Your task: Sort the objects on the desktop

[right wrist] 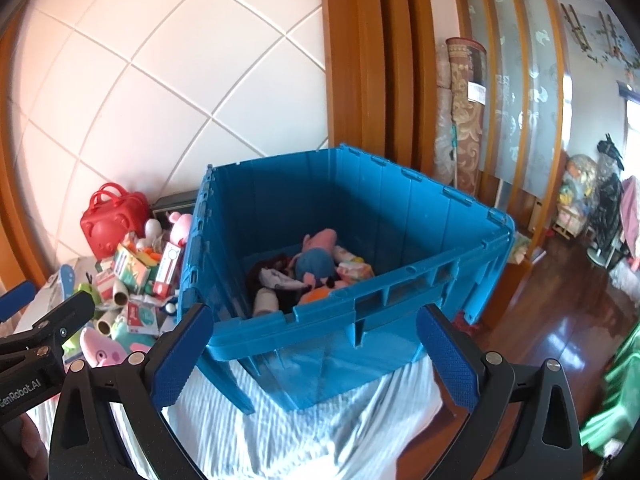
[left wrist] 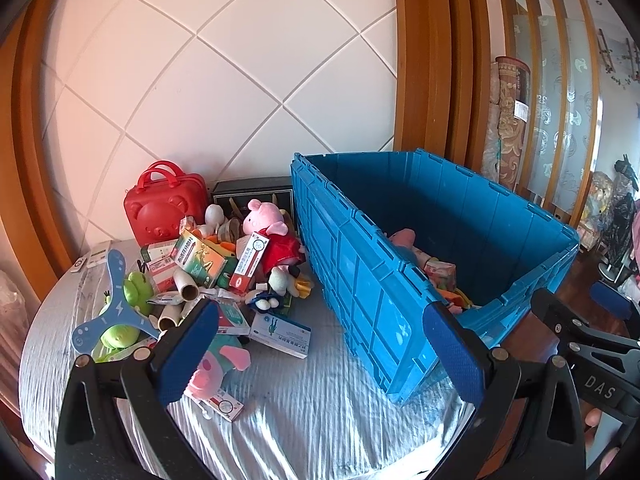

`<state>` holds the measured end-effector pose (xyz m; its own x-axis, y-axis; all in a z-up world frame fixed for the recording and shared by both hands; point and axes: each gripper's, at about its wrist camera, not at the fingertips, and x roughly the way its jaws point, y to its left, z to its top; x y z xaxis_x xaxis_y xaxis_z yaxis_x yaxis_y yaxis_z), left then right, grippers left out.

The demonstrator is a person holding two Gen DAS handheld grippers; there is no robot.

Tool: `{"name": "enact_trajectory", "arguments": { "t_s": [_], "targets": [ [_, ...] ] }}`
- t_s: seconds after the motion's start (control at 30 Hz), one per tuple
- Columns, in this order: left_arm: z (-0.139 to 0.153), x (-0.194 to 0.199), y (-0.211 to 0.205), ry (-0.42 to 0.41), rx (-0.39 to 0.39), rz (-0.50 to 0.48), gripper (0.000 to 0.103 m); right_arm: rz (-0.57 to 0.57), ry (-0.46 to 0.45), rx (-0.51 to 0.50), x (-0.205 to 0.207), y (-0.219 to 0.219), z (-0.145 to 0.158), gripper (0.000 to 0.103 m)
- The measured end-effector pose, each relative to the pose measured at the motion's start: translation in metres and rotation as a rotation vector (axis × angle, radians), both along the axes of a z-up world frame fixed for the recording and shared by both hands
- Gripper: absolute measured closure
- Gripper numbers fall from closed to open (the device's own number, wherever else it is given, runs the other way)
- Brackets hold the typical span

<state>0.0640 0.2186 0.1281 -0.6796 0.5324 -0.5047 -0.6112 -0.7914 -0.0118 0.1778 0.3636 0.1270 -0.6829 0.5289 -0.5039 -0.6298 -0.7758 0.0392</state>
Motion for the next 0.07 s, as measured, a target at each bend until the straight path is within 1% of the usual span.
{"name": "enact_trajectory", "arguments": {
  "t_s": [0.07],
  "targets": [
    [0.0000,-0.0009,0.0003,-0.002,0.000,-0.001,0.000,0.000,0.001,-0.004,-0.0006,0.0009,-0.0004,0.000]
  ]
}}
